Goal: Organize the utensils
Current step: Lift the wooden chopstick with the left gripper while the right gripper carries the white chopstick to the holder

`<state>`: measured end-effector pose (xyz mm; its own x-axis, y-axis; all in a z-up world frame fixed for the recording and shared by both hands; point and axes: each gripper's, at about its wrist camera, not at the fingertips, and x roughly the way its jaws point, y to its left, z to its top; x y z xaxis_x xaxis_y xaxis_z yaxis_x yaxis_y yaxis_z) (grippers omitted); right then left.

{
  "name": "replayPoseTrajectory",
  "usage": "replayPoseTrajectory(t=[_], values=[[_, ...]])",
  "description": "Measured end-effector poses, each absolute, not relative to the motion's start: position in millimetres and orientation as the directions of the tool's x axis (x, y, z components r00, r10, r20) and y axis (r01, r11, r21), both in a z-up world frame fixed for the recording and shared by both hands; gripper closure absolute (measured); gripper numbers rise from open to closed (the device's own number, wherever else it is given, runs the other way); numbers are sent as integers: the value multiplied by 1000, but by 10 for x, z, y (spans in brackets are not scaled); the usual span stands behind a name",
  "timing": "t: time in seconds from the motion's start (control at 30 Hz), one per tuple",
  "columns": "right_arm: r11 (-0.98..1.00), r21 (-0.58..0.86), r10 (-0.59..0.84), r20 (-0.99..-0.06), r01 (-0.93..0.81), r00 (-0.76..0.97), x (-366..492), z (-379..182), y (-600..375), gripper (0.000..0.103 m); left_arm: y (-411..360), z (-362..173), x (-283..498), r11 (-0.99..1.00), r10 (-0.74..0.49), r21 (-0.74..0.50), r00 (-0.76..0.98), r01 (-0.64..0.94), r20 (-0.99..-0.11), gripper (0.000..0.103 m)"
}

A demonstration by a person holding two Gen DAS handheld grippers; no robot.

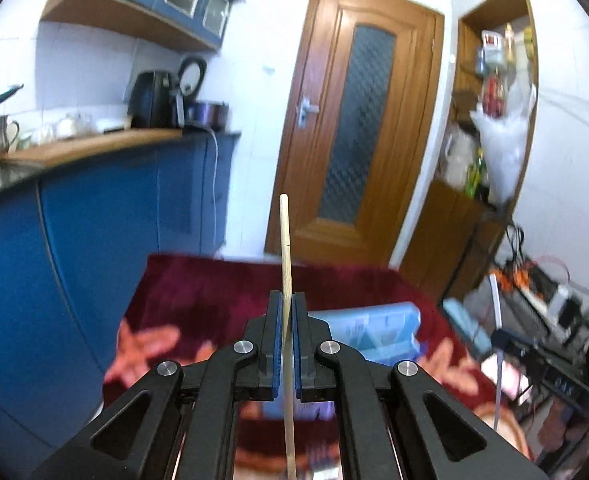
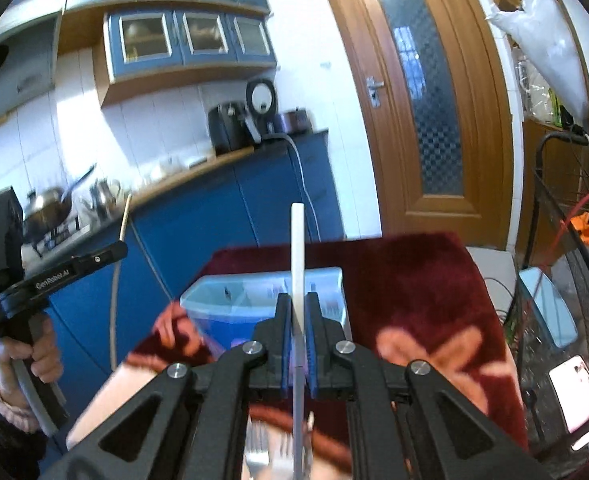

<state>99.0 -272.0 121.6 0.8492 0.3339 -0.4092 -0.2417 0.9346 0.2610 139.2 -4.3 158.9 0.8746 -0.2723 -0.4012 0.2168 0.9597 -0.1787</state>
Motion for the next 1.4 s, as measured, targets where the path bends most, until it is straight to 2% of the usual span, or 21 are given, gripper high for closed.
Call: replayPoseTrajectory(t=[0.27, 0.67, 0.87, 1.1, 1.4], values=[[941, 226, 309, -276, -251, 910, 1355, 1399, -2635, 95, -127, 1755, 1780, 965, -223, -191, 941, 178, -254, 99], [930, 269, 311, -218, -250, 925, 1861, 1149, -2542, 95, -366, 1333, 2244, 956, -216, -243, 952, 162, -215, 99], [955, 155, 280, -189, -253, 941, 1865, 1042, -2385, 95, -449, 1183, 2156, 977, -153, -176, 976, 125, -158, 99], [963, 111, 262, -188, -245, 947, 1935, 889, -2329, 95, -555, 1030, 2088, 983, -162, -117, 969, 143, -183, 99], [966, 88, 257, -264, -242, 930, 1751, 681, -2436, 95, -516, 803, 1931, 976, -208, -121, 947, 183, -244, 99]])
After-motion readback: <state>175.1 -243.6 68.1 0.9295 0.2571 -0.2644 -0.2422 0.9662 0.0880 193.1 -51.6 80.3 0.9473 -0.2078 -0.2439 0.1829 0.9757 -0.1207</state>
